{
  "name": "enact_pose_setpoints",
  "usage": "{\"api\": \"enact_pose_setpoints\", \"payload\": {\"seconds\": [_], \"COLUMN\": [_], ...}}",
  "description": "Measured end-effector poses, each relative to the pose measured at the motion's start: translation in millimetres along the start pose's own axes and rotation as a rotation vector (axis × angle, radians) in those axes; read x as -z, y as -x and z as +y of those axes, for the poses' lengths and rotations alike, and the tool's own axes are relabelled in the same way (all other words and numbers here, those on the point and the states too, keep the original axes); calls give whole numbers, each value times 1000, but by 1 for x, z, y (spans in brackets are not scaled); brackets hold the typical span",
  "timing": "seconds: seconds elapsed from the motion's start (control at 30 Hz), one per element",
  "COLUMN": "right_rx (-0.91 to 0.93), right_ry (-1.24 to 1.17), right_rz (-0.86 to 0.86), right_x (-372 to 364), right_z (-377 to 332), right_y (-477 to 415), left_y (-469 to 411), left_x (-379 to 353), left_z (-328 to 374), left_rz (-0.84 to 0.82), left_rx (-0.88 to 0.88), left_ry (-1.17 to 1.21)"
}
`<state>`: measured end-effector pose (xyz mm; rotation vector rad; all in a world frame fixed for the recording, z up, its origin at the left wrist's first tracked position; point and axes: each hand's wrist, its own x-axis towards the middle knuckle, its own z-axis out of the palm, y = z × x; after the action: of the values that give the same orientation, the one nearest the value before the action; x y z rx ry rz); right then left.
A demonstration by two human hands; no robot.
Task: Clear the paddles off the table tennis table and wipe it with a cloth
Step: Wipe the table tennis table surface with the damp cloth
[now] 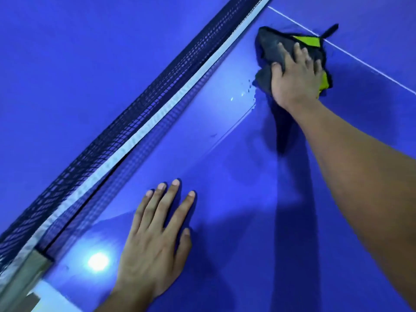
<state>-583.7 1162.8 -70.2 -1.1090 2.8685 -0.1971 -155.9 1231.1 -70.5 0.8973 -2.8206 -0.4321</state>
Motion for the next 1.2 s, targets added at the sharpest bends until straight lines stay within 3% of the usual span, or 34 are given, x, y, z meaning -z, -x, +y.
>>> {"api": "enact_pose_setpoints", "payload": {"seconds": [0.13,0.43,0.7,0.93,1.2], "right_rx": [174,271,416,486,245], "right_ry": [6,0,-53,-103,-81], "right_rz": [13,7,-45,-19,-14], "right_x": [-12,-29,-42,-43,-32], "right_z": [-64,-193,-272,-258,-193], "right_y": [72,277,427,405,229], "left_y": [17,151,203,187,105], "left_x": [14,53,74,72,50], "left_z": [-5,-73,-104,-97,-53], "left_rz": [73,104,108,82,47], "left_rx": [122,461,459,365,216], "left_ry": [134,-30,23,11,59]}}
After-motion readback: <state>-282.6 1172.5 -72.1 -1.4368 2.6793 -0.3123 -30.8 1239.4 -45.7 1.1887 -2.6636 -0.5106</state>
